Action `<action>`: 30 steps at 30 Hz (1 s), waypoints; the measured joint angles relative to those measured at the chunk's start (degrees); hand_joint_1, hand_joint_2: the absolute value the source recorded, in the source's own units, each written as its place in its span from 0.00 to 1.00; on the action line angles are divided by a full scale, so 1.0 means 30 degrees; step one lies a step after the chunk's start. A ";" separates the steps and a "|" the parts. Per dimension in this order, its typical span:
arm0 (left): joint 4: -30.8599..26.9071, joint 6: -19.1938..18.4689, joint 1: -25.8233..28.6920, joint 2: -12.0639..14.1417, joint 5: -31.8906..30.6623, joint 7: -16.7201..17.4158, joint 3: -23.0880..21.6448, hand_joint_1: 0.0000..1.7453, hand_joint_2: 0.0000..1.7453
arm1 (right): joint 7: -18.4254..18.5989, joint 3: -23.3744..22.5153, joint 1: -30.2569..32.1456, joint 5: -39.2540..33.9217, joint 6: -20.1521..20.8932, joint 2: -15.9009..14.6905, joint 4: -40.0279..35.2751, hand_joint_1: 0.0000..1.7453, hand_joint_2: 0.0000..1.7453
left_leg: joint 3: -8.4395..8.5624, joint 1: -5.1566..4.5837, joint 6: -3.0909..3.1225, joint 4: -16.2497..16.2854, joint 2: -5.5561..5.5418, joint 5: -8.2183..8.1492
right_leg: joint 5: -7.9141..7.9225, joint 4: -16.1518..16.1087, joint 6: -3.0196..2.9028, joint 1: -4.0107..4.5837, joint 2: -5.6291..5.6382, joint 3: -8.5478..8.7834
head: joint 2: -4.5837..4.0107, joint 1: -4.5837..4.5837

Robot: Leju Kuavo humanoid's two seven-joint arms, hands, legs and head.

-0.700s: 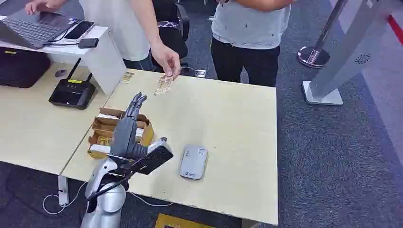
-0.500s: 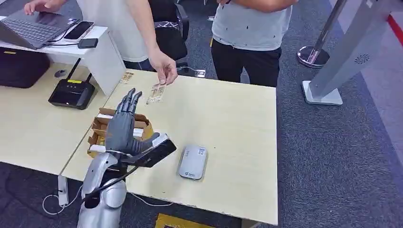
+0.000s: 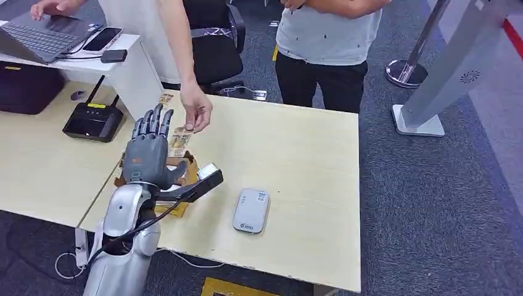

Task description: Pass the card to the sensor for recognition and then transmit it.

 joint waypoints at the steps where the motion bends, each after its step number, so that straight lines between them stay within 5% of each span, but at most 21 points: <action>1: 0.0066 -0.0030 0.0000 0.0074 0.0000 0.0059 -0.0131 0.00 1.00 | 0.0000 0.0015 0.0000 0.0022 0.0007 0.0000 0.0000 0.00 0.00 | -0.0001 0.0000 0.0000 0.0000 0.0000 0.0000 | 0.0000 0.0000 0.0000 0.0000 0.0000 0.0000 | 0.0000 -0.0007; 9: 0.0408 -0.0038 -0.0025 0.0292 0.0000 0.0059 -0.0713 0.02 1.00 | 0.0000 0.0051 0.0001 0.0073 0.0058 0.0000 0.0000 0.00 0.00 | 0.0002 0.0001 0.0000 0.0000 0.0001 0.0000 | 0.0001 0.0001 -0.0001 0.0000 0.0000 0.0001 | 0.0000 -0.0007; 10: 0.0423 -0.0052 -0.0026 0.0300 0.0000 0.0059 -0.0743 1.00 1.00 | 0.0000 0.0058 0.0005 0.0073 0.0058 0.0000 0.0000 0.00 0.00 | 0.0001 0.0002 0.0000 0.0000 0.0001 0.0000 | 0.0001 0.0001 -0.0001 0.0000 0.0000 0.0000 | 0.0000 -0.0007; 30: 0.0525 0.0123 -0.0034 -0.0036 0.0022 -0.0911 -0.0867 1.00 1.00 | -0.0044 0.0124 0.0000 0.0182 0.0066 0.0000 0.0000 0.00 0.00 | 0.0000 0.0002 0.0000 0.0000 -0.0002 0.0001 | 0.0001 0.0001 -0.0001 0.0001 -0.0002 0.0004 | 0.0000 0.0000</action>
